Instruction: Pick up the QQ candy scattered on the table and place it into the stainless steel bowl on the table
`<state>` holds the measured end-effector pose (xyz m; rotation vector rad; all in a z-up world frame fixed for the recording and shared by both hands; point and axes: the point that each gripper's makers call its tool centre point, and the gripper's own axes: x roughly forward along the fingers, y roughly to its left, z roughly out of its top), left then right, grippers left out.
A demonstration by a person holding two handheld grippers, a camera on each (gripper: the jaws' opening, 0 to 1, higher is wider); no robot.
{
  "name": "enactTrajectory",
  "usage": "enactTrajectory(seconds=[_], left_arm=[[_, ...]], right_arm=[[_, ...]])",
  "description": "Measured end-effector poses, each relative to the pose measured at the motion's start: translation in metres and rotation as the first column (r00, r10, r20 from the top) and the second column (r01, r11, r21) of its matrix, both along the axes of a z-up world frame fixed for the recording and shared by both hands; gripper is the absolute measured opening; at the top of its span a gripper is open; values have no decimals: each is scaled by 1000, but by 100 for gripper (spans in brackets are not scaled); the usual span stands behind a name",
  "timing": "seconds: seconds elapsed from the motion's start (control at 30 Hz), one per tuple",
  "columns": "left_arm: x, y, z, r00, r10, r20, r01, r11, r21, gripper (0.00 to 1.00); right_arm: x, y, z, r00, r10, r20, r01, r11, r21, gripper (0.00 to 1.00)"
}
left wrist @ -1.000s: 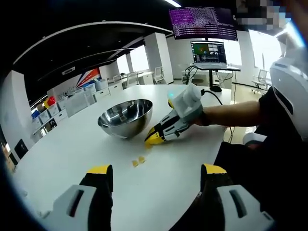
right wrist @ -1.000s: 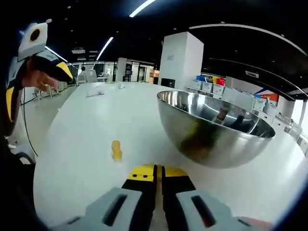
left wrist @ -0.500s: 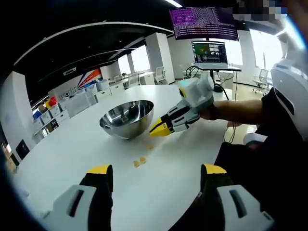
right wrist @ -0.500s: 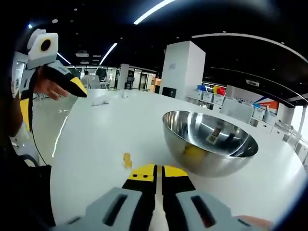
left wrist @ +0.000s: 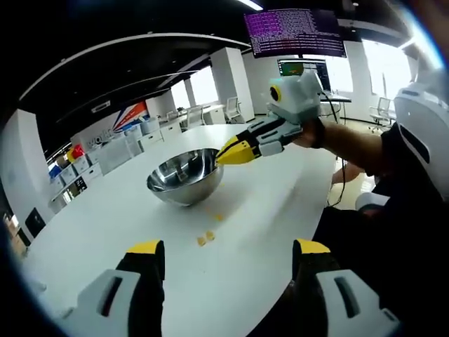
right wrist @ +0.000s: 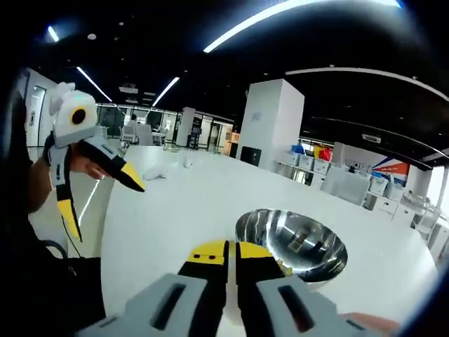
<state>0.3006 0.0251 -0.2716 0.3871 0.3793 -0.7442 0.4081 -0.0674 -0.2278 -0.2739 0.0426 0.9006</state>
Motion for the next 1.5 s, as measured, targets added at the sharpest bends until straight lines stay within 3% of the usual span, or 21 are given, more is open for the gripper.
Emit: enactTrajectory(seconds=[0.23,0.43,0.53,0.67,0.83,0.93,1.0,1.1,1.2,1.3,1.5], left_arm=[[-1,-1,0,1000,-3,0,3,1000,-1,74],[-2,-2,-1,1000,-7,-1,7,1000,-4,74],[-3,-2,-1,1000,-7,0,7,1000,-6,74],[-3,0,-2,1000,-4,0,4,1000,-9,74],[-4,5,-6,1000,5,-6,-5,1000,2,74],[-4,5,-9,1000,1,-12,-1,1000,5,74],[-4,3,-9,1000,-1,-13,1,1000,2,74],[-2,1,-9,1000,-4,-12,4,1000,1,73],[-2,-1,-10,1000,-10,-12,10,1000,6,73],[-3,-2,-10,1000,-13,-14,13,1000,3,73],[-4,-2,-10,1000,-10,-15,11,1000,2,73]], right_arm=[[18,-10,52,997,-39,63,36,998,60,2],[48,-8,68,992,-78,97,73,996,49,2],[69,-7,56,991,-102,82,100,995,31,2],[97,-14,17,987,-161,6,161,987,5,2],[107,-20,-17,980,-193,-36,193,981,-24,2],[111,-26,-30,976,-213,-30,212,976,-48,3],[114,-31,-31,974,-226,-2,226,973,-55,3],[112,-30,-32,976,-211,-55,211,977,-11,4],[109,-30,-27,979,-200,-49,201,979,18,5],[108,-30,-19,981,-194,-23,195,979,61,16],[111,-34,-18,976,-216,-7,216,975,51,13]])
